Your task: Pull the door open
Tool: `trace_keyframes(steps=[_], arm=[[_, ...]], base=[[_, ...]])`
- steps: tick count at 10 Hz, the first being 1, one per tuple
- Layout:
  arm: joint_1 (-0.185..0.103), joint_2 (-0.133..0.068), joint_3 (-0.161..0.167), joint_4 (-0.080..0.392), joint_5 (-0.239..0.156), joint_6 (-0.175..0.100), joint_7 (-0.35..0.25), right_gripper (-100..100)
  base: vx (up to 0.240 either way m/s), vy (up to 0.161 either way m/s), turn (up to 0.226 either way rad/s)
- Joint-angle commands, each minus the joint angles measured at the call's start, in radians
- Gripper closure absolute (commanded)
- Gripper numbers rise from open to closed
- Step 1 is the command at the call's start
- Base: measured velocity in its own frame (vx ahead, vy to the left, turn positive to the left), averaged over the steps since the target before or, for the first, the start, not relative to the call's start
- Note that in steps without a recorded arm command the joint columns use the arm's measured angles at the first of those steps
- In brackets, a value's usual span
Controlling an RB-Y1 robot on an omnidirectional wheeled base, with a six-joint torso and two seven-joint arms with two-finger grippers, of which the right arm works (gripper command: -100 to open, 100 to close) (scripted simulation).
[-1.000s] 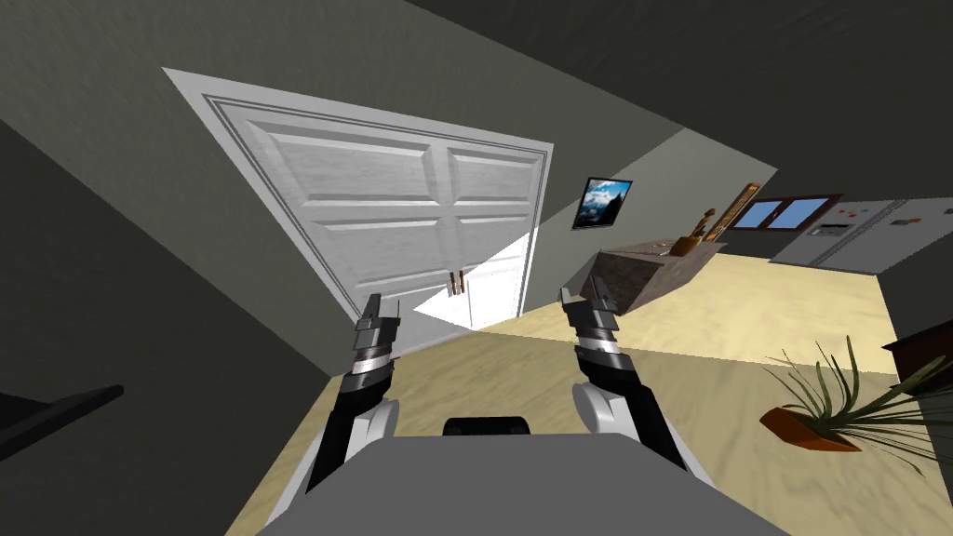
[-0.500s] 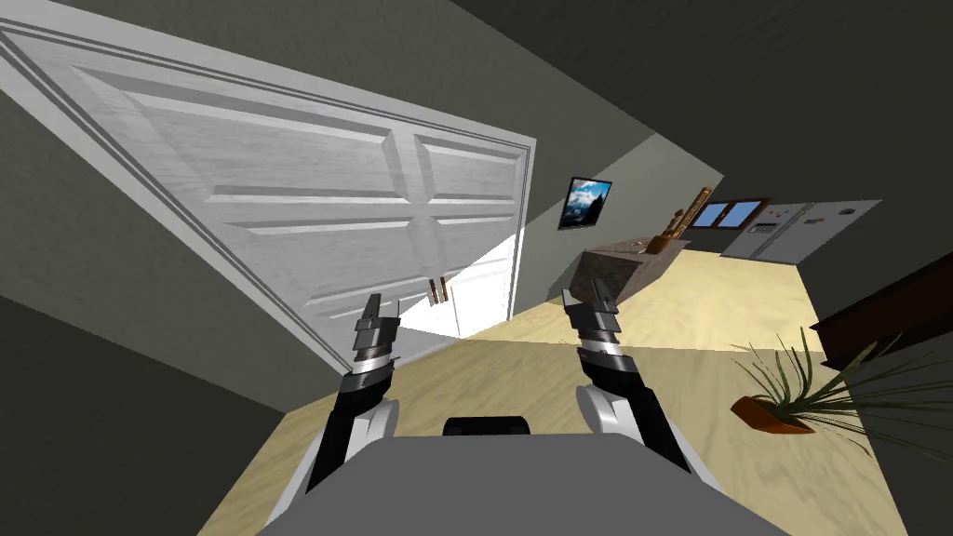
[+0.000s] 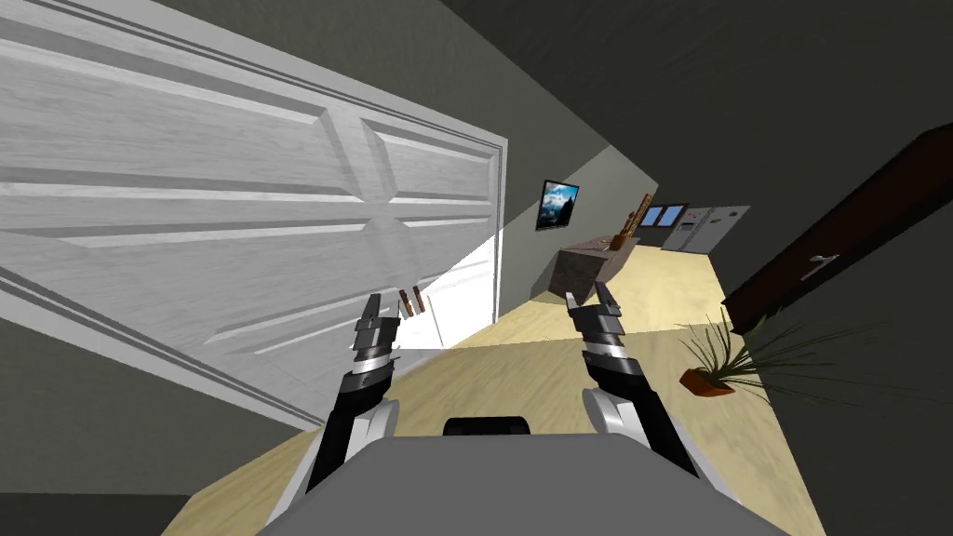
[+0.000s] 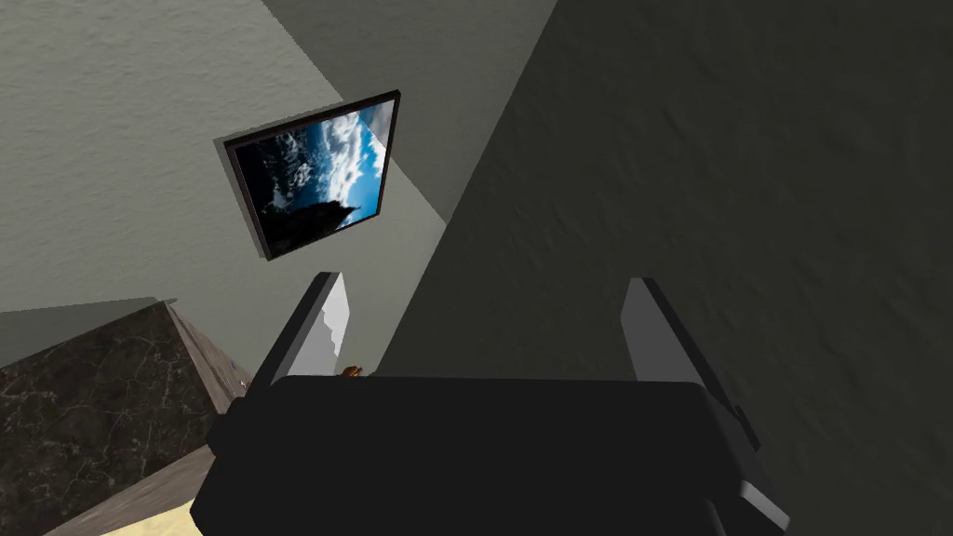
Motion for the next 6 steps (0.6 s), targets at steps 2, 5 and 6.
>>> trace_keyframes(steps=[2,5,6], arm=[[0.002,-0.017,-0.034,0.031,0.010,-0.019,-0.033,-100],[0.006,-0.033,-0.072,0.065,0.024,-0.038,-0.068,-100],[0.007,-0.039,-0.085,0.076,0.029,-0.044,-0.080,-100]], base=[[0.043,-0.072,-0.329],[-0.009,-0.049,-0.301],[0.010,-0.054,-0.315]])
